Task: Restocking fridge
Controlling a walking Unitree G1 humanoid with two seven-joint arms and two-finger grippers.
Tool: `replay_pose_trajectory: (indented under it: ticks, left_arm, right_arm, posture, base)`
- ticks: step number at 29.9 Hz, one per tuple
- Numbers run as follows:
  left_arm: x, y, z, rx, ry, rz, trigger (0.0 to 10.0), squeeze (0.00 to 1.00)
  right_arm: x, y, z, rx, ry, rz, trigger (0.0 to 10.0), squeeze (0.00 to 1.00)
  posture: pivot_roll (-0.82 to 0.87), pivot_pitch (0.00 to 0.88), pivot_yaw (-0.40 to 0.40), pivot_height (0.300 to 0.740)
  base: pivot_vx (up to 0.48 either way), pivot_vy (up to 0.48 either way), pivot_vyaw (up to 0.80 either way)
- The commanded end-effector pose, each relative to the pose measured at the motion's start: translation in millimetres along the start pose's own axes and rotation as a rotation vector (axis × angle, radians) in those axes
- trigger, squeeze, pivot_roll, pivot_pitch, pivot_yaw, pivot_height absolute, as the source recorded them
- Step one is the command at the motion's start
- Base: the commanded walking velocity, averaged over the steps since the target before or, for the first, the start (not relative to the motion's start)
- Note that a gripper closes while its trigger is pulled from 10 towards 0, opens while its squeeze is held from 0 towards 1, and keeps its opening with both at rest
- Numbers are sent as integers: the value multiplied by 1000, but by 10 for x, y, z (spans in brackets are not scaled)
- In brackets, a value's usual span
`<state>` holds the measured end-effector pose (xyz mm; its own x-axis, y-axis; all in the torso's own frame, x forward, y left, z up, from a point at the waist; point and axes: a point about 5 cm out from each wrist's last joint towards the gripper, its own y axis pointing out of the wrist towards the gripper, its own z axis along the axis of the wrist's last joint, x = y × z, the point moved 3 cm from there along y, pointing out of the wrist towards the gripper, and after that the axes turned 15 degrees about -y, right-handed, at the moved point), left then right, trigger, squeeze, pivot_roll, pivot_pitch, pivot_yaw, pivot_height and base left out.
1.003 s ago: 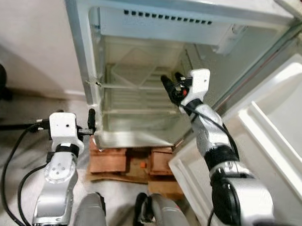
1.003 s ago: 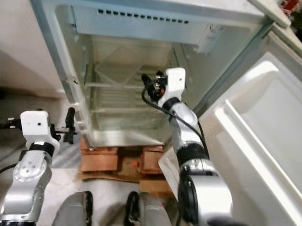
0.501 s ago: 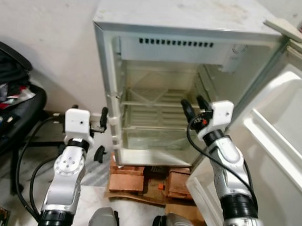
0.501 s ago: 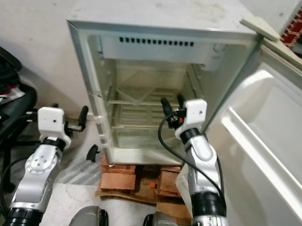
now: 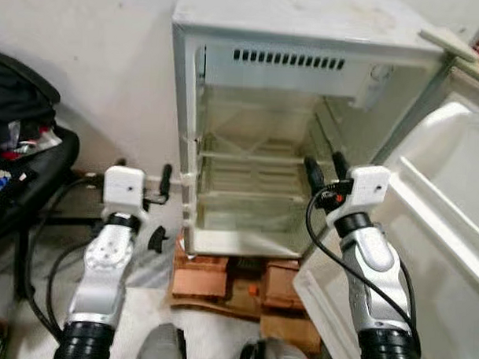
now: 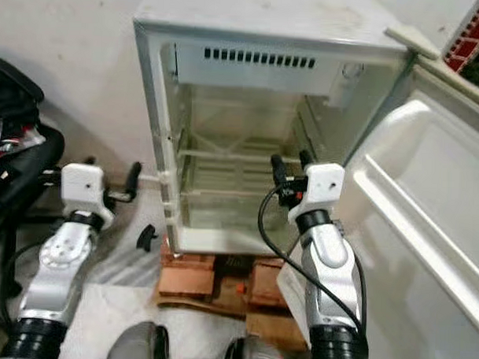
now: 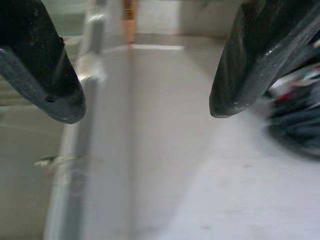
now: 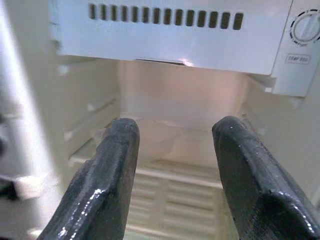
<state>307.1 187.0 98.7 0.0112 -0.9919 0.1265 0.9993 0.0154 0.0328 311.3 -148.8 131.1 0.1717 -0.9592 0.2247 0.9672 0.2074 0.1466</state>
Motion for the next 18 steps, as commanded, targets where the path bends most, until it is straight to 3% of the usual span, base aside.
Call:
replay_pose_trajectory:
  ticks: [1,7,10,14,18]
  left_arm:
    - [33,-51,-50,-12,-9,-4,10000,0]
    - [68,-77,-65,-15,-17,-4,10000,0]
    - [60,-121,-89,-28,-11,-11,10000,0]
    - [1,-214,-128,-52,-1,-3,10000,0]
    - [-7,-268,-170,-64,5,-1,10000,0]
  right_arm:
    - [-50,-48,-34,-19,-7,41,10000,0]
    - [31,-127,-166,-91,-34,-34,10000,0]
    - [70,-228,-241,-131,-88,-72,10000,0]
    - [162,-429,-343,-196,-42,-98,10000,0]
    - [270,-502,-383,-227,-109,-113,10000,0]
  posture:
    - [25,0,-89,740]
    - [24,0,-75,740]
    - [17,0,-66,740]
    - [11,12,-57,740]
    - [8,19,-53,740]
  base:
    - [-300,0,0]
    - [-301,0,0]
    - [-298,0,0]
    - [-301,0,0]
    - [-297,0,0]
